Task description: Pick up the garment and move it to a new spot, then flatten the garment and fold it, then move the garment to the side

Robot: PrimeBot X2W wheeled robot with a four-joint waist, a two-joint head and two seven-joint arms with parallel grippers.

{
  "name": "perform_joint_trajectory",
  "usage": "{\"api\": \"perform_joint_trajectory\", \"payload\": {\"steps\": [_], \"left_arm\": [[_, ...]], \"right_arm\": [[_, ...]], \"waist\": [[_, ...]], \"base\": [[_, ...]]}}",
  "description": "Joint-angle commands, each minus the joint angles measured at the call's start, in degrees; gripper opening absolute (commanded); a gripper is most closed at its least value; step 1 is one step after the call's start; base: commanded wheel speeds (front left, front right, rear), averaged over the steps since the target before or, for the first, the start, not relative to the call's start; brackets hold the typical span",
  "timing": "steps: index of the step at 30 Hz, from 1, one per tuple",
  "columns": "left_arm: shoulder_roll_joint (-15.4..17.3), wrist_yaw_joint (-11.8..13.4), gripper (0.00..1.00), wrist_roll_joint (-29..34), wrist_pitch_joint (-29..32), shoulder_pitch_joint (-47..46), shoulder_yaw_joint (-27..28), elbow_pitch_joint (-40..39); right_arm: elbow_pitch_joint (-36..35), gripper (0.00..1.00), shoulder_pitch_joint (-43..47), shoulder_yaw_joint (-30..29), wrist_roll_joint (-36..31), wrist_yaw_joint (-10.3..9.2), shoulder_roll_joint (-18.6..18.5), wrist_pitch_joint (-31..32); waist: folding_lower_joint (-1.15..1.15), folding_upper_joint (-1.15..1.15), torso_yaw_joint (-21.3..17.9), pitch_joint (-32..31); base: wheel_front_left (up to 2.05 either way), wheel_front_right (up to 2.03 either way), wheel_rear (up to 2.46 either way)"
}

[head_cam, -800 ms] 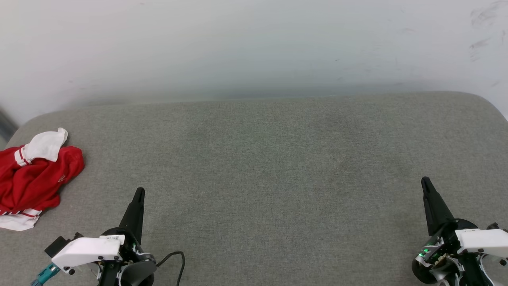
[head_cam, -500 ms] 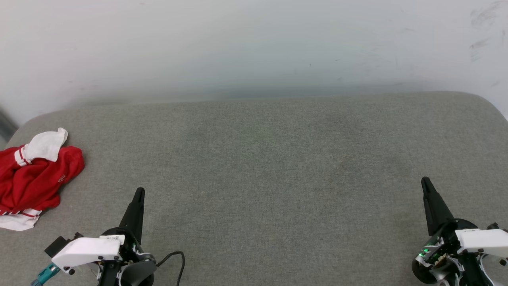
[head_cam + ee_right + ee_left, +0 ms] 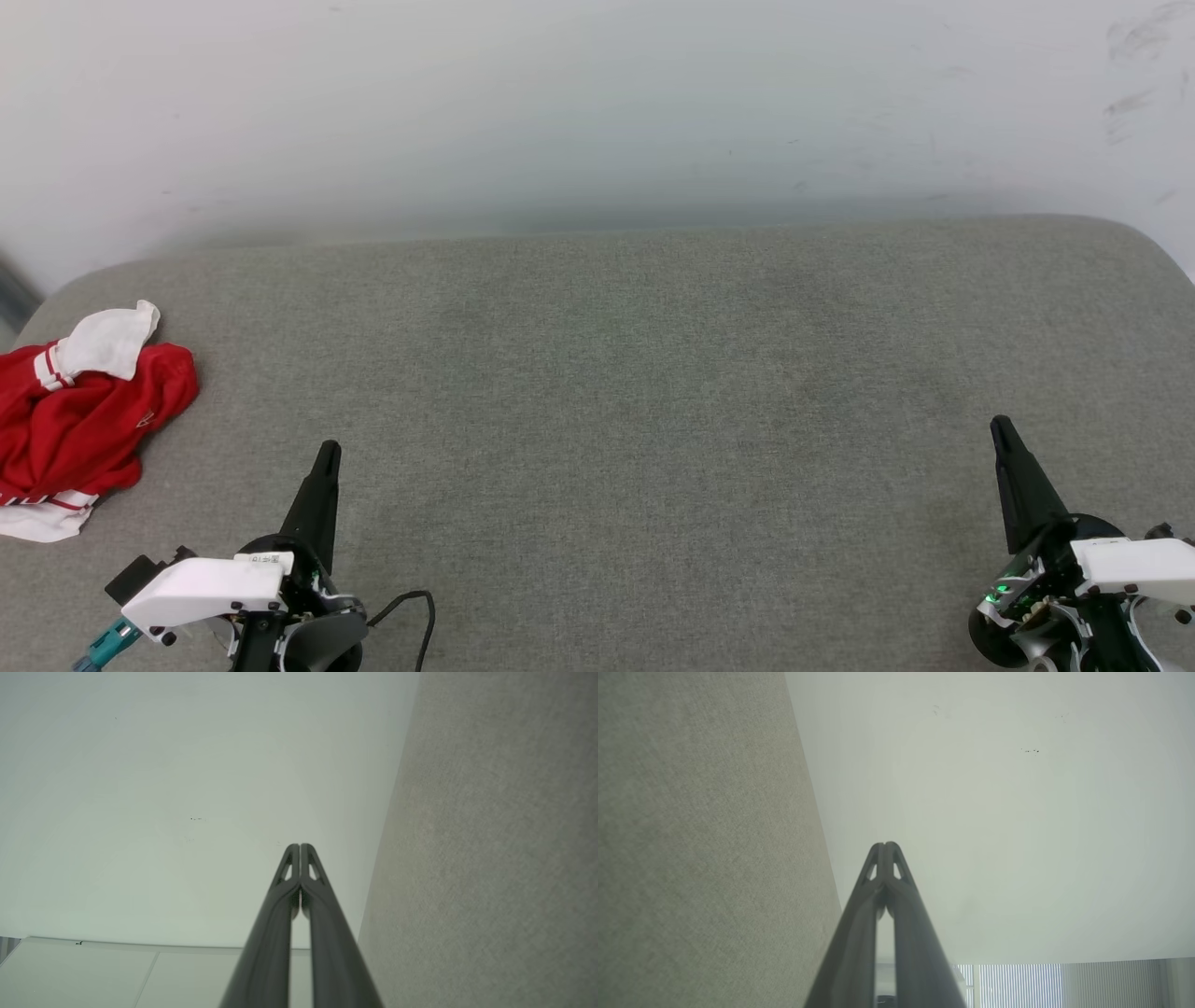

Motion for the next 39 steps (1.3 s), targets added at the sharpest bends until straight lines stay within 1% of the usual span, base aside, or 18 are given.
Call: {"api": "perform_joint_trajectory", "payload": {"steps": [1, 7, 8, 11, 16, 20, 23, 29, 39], "left_arm": [[-0.07, -0.1, 0.0, 0.06, 0.05, -0.41, 0.16, -0.02], [-0.07, -0.1, 0.0, 0.06, 0.05, -0.41, 0.15, -0.02], [0.0, 0.0, 1.0, 0.0, 0.0, 0.0, 0.02, 0.0], [-0.11, 0.02, 1.0, 0.0, -0.03, 0.96, -0.21, 1.23], [-0.16, 0.04, 1.0, 1.25, -1.85, 2.21, -0.31, 0.05], [-0.15, 0.04, 1.0, 3.74, -2.99, 2.44, 0.53, -0.66], [-0.14, 0.39, 1.0, 6.71, -3.8, 2.46, 1.07, -1.33], [-0.13, 3.1, 1.0, 14.83, -5.35, 2.66, 1.1, -4.31], [-0.11, 8.36, 1.0, 29.21, -7.71, 4.13, -1.4, -8.71]], "right_arm": [[0.02, 0.0, -0.68, 0.03, -0.25, -0.02, 0.2, 0.02], [0.02, 0.0, -0.68, 0.03, -0.25, -0.02, 0.2, 0.02], [0.0, 1.0, 0.0, 0.0, 0.0, 0.0, 0.0, 0.0], [1.28, 1.0, 1.0, 0.05, 0.03, -0.01, 0.03, -0.02], [1.42, 1.0, 1.99, 1.03, -1.26, -0.01, 0.04, -1.84], [1.1, 1.0, 2.17, 1.05, -3.59, -0.01, 0.05, -2.97], [0.54, 1.0, 2.23, 0.9, -5.85, -0.01, 0.05, -3.79], [-1.94, 1.0, 2.53, 0.88, -14.04, -0.01, 0.06, -5.34], [-6.19, 1.0, 3.4, 1.46, -28.47, -0.01, 0.06, -7.71]], "waist": [[0.0, 0.0, 0.0, 0.0], [0.0, 0.0, 0.0, 0.0], [0.0, 0.0, 0.0, 0.0], [0.0, 0.0, 0.0, 0.0], [0.0, 0.0, -0.02, 0.05], [0.0, 0.0, -0.03, 0.11], [0.0, 0.0, -0.03, 0.17], [0.0, 0.0, -0.05, 0.34], [0.0, 0.0, -0.02, 0.48]], "base": [[0.0, 0.0, 0.0], [0.0, 0.0, 0.0], [0.0, 0.0, 0.0], [0.0, 0.0, 0.0], [0.0, 0.0, 0.0], [0.0, 0.0, 0.0], [0.0, 0.0, 0.0], [0.0, 0.0, 0.0], [0.0, 0.0, 0.0]]}}
